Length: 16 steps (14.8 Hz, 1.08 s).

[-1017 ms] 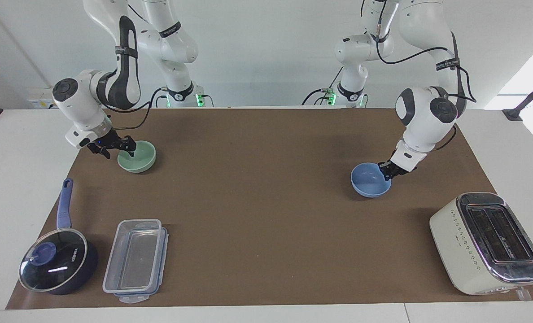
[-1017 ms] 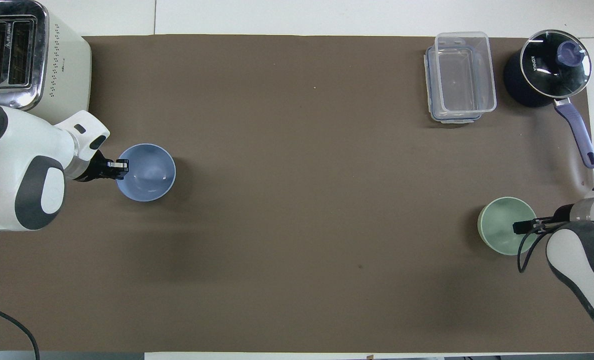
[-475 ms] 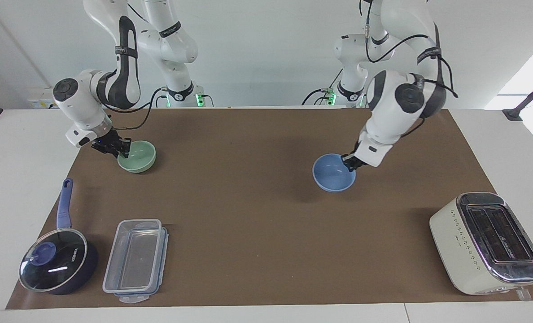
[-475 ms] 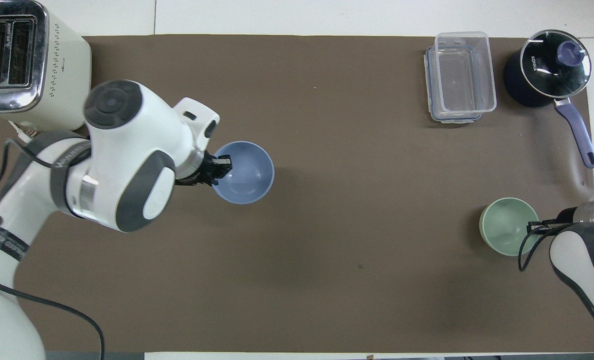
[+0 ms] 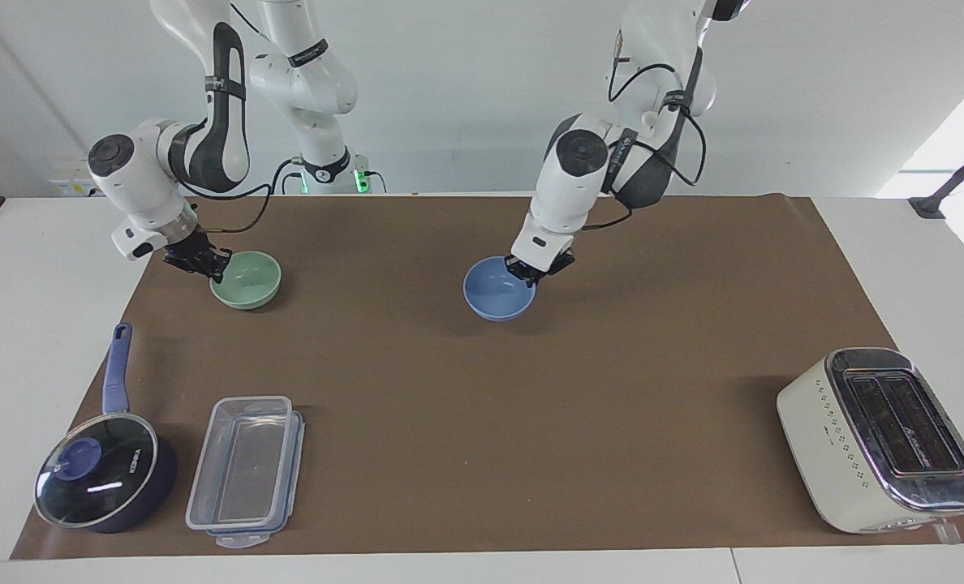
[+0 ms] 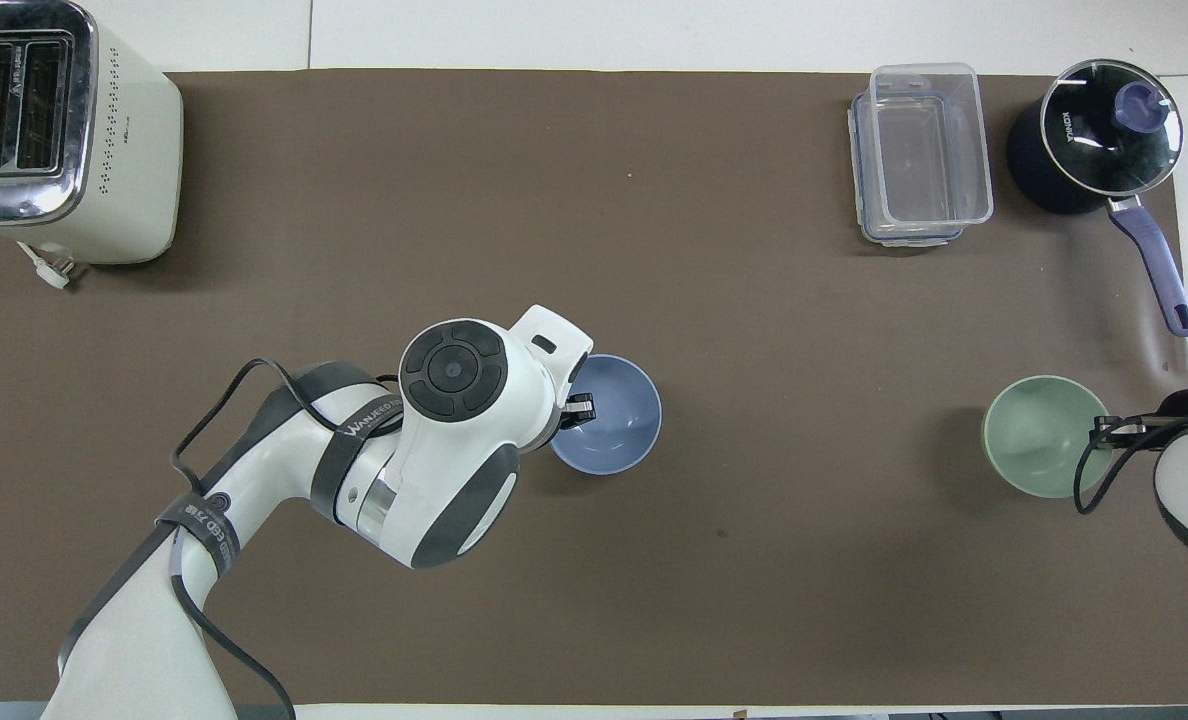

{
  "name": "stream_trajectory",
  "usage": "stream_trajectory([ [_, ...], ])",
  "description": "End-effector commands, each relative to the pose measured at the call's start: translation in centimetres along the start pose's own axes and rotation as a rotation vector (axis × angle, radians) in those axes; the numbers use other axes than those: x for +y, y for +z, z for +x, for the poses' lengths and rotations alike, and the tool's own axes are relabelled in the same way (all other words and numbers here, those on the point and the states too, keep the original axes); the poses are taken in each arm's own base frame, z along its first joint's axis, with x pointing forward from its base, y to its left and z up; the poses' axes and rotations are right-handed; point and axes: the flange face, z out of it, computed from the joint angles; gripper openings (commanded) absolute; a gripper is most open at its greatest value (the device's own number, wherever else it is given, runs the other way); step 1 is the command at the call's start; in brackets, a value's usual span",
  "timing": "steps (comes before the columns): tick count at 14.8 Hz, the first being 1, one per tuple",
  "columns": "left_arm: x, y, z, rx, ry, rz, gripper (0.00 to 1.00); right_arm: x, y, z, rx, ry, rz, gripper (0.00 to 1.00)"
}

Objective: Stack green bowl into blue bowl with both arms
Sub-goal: 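Carry the blue bowl mid-table with the left gripper while the right gripper lifts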

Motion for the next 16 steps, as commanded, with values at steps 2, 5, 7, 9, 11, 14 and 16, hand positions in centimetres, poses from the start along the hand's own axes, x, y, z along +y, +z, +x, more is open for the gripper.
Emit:
stream_trajectory([
  [2,0.1,1.0,-0.6,0.011,0.013,-0.022,0.00,-3.2,-3.7,0.8,0.017,-0.035,0.001,0.00],
  [5,-0.3,1.8,-0.8,0.016,0.013,-0.024,0.00,-6.6,-5.5,0.6,0.038,-0.034,-0.004,0.00],
  [7,-0.4,1.9,-0.6,0.021,0.012,-0.028,0.10,-9.2,-5.6,0.0,-0.007,-0.026,-0.002,0.00],
  [9,-0.5,0.6,0.2,0.030,0.003,-0.037,1.00,-14.3,-6.3,-0.6,-0.015,-0.049,-0.010,0.00],
  [11,-1.8,-1.8,1.9,0.015,-0.029,-0.023,1.00,-18.0,-6.4,-0.9,-0.017,-0.060,0.019,0.00],
  [14,-6.3,-7.4,7.1,0.002,-0.070,-0.011,1.00,-23.1,-6.6,-1.4,-0.005,-0.051,0.084,0.00],
  [16,-11.4,-10.6,10.5,-0.020,-0.039,0.021,1.00,-26.9,-6.8,-1.9,0.028,-0.016,0.088,0.00],
])
